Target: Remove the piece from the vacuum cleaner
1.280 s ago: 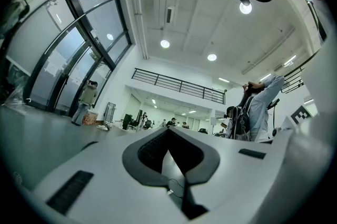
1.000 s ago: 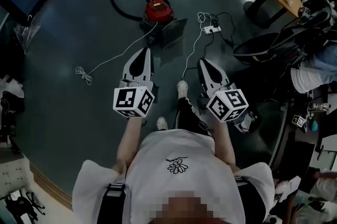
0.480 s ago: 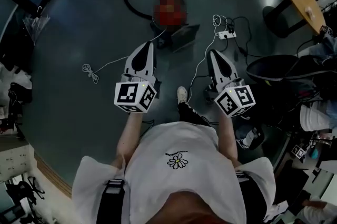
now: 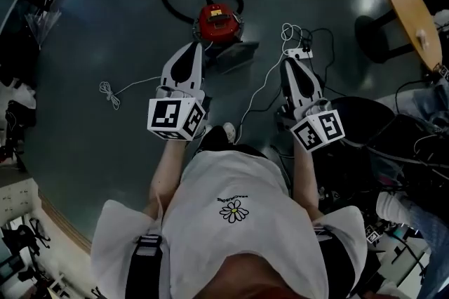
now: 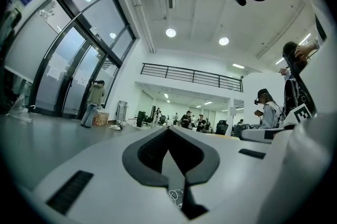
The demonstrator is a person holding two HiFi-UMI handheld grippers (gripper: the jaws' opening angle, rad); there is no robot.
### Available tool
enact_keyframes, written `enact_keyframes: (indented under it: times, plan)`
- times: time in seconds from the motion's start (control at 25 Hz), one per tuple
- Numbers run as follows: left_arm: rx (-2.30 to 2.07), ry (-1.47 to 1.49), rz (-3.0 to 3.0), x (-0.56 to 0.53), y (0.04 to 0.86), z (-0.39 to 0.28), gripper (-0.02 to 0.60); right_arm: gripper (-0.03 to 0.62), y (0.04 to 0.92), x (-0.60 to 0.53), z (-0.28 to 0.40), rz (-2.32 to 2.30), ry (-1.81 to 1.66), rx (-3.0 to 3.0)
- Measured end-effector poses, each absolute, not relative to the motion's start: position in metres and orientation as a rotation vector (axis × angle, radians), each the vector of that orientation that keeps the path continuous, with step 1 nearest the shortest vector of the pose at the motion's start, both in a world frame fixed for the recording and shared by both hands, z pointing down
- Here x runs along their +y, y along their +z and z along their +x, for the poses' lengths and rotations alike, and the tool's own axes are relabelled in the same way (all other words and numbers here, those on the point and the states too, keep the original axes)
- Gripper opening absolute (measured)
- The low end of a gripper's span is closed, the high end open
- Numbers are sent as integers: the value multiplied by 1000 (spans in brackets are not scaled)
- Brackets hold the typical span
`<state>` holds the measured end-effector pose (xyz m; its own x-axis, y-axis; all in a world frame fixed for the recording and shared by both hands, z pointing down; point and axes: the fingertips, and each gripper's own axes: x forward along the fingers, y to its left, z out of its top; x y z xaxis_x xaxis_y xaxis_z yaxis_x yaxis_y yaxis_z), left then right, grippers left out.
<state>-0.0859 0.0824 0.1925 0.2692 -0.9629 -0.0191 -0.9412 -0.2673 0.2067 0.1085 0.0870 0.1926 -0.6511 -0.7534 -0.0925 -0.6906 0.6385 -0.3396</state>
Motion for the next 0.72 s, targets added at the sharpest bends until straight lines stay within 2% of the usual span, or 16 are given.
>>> enact_keyframes:
  times: [0.16, 0.24, 0.32, 0.6, 0.72]
  plan:
    - [-1818, -184, 2331, 46, 197, -94, 3, 17, 193, 47, 107, -1238, -284, 2655]
    - [-1827, -173, 2325, 31, 197, -94, 3, 106, 193, 28, 104, -1247, -249, 2667]
    - [-1821, -167, 2330, 14, 198, -91, 3, 130, 193, 8, 104, -1249, -244, 2658]
    - [-1790, -115, 2391, -62, 196, -90, 3, 130, 193, -70, 90, -1236, -251, 2693]
    - [-1798, -5, 2427, -104, 207, -98, 3, 130, 203, -108, 80, -1260, -229, 2767]
